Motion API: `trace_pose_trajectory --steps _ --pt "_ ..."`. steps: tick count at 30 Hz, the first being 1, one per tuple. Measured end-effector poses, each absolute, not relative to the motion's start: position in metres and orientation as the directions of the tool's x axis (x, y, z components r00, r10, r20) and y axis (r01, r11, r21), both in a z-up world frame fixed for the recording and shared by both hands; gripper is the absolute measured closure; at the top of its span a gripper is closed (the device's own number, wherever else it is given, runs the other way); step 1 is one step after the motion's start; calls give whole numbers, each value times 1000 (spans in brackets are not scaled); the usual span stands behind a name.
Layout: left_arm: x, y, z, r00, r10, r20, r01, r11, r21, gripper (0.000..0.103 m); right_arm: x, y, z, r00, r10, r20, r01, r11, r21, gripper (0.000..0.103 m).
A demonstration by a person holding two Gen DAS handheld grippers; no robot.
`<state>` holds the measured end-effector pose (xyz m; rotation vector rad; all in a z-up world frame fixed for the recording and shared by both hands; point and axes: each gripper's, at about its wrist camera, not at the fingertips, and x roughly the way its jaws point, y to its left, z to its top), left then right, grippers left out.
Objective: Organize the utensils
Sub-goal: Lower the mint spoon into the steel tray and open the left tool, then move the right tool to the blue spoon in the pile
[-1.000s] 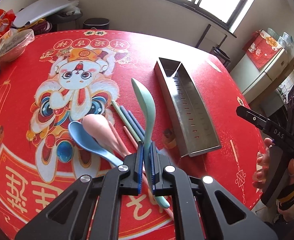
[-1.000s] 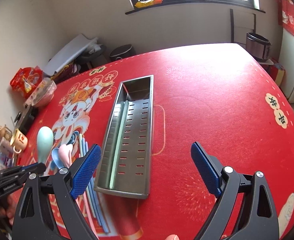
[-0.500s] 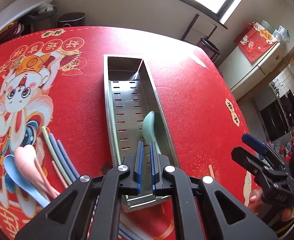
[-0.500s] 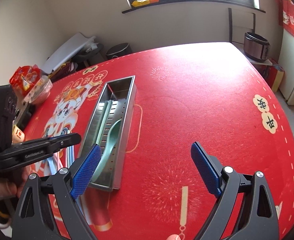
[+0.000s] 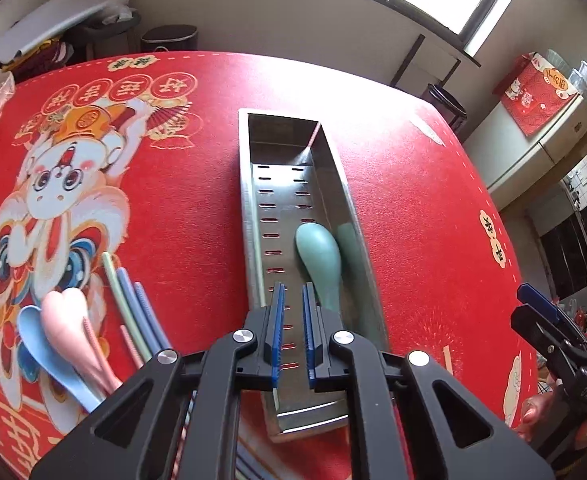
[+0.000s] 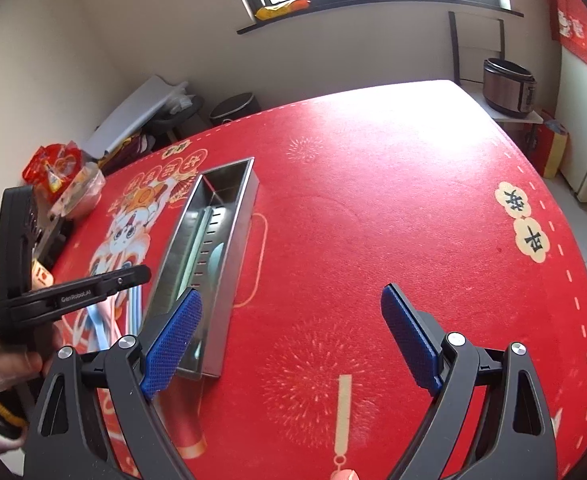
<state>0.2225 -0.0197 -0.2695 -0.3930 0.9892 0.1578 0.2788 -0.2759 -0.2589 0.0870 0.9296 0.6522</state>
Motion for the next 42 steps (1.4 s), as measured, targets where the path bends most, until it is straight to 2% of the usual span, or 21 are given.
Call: trace_pose_trajectory --steps 5,8,10,12,15,18,23,29,34,36,41,42 --pt "167 17 -269 535 11 -845 -411 877 -249 76 266 -246 -260 377 616 -692 -530 756 384 15" --pt "132 36 -279 488 48 -872 -483 847 -223 60 257 -223 -264 321 638 -700 -560 724 403 15" --pt "111 48 -288 462 57 -885 -526 821 -222 53 250 -207 -266 289 643 -710 -577 708 407 15" --pt "97 60 -295 436 60 -898 -560 799 -218 37 242 -192 -265 282 629 -725 -589 710 386 15" --pt "88 75 -301 428 67 -901 -573 792 -213 23 229 -177 -263 293 602 -743 -607 717 343 15" --pt "87 86 -305 400 79 -913 -579 794 -184 20 222 -172 -260 323 561 -762 -593 747 299 15" --pt "87 98 -300 388 86 -918 -548 822 -155 15 213 -167 -256 324 547 -772 -566 766 305 15" --pt "68 116 -289 411 126 -903 -563 814 -143 11 196 -136 -259 260 535 -804 -610 736 293 15" --pt "37 136 -279 425 198 -883 -606 787 -115 9 179 -92 -257 134 598 -790 -721 606 337 16" --pt "26 143 -278 425 216 -879 -621 776 -110 9 171 -71 -260 90 593 -800 -765 556 326 44" --pt "-10 157 -278 468 202 -860 -641 748 -173 9 160 -25 -289 -42 545 -837 -801 482 354 70" --pt "-16 159 -278 474 196 -858 -644 743 -186 9 158 -17 -295 -54 530 -846 -809 474 348 72"
